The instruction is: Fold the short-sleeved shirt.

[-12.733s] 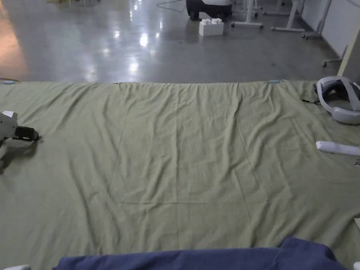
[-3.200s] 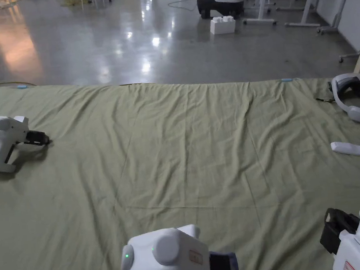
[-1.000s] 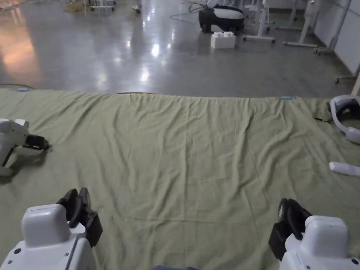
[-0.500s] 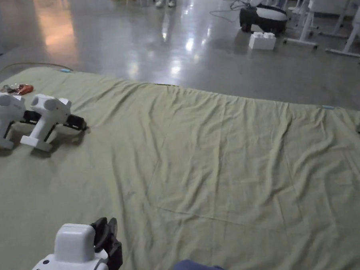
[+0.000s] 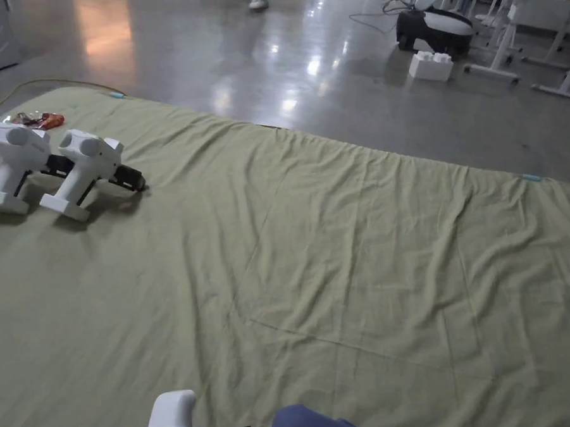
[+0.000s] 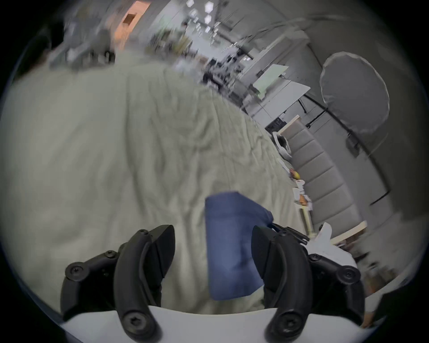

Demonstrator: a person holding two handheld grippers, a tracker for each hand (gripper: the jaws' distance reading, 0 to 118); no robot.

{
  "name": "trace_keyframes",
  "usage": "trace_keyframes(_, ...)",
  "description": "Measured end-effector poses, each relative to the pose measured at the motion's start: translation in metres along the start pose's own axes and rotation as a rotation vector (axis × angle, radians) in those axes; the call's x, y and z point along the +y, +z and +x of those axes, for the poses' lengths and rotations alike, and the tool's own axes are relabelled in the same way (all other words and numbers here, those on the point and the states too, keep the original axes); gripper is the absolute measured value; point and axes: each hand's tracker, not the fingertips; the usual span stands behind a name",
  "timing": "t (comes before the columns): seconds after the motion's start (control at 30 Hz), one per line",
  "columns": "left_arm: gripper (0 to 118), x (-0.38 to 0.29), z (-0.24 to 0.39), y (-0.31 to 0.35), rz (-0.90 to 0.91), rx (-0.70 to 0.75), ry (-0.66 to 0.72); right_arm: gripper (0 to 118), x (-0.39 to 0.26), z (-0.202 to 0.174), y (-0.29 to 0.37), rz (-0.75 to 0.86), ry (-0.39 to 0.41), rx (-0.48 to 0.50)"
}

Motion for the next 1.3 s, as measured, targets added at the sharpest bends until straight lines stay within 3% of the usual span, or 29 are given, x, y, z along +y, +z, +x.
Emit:
trace_keyframes(0.13, 83, 0.011, -0.026, -0.036, -0.139, -0.143, 0.159, 10, 0.001, 0.0, 0.001, -0.004, 0.009, 0.007)
trace_keyframes(0.3, 83, 0.02, -0.043, -0.064, -0.188, -0.297, 0.298, 10, 0.0, 0.001, 0.0, -0.004, 0.006, 0.013)
trace_keyframes(0.37, 83, 0.021, -0.019, -0.061, -0.251, -0.321, 0.336, 10, 0.0, 0.002, 0.001, -0.003, 0.005, 0.014)
trace_keyframes(0.5, 82, 0.028, -0.011, -0.07, -0.304, -0.351, 0.267, 10, 0.0, 0.003, 0.0, -0.004, 0.002, 0.018)
trace_keyframes(0.57, 75, 0.028, -0.008, -0.072, -0.331, -0.358, 0.238, 10, 0.0, 0.003, 0.001, -0.003, 0.002, 0.02)
trace_keyframes(0.63, 37, 0.024, 0.0, -0.068, -0.341, -0.332, 0.241, 10, 0.0, 0.004, 0.001, -0.004, 0.001, 0.022)
trace_keyframes(0.73, 33, 0.014, -0.008, -0.065, -0.338, -0.375, 0.342, 10, 0.0, 0.003, 0.001, -0.004, 0.002, 0.024)
trace_keyframes(0.83, 30, 0.015, -0.009, -0.059, -0.309, -0.359, 0.297, 10, 0.004, -0.002, 0.003, -0.006, 0.02, 0.008)
trace_keyframes(0.93, 30, 0.029, -0.022, -0.054, -0.298, -0.408, 0.337, 10, 0.011, -0.001, 0.008, -0.002, 0.009, 0.018)
trace_keyframes(1.13, 30, 0.076, -0.013, 0.019, -0.245, -0.401, 0.222, 10, 0.043, 0.003, 0.026, 0.102, 0.036, -0.01)
trace_keyframes(1.3, 30, 0.124, -0.05, 0.106, -0.178, -0.273, 0.122, 10, 0.089, 0.014, 0.038, 0.216, 0.031, -0.039)
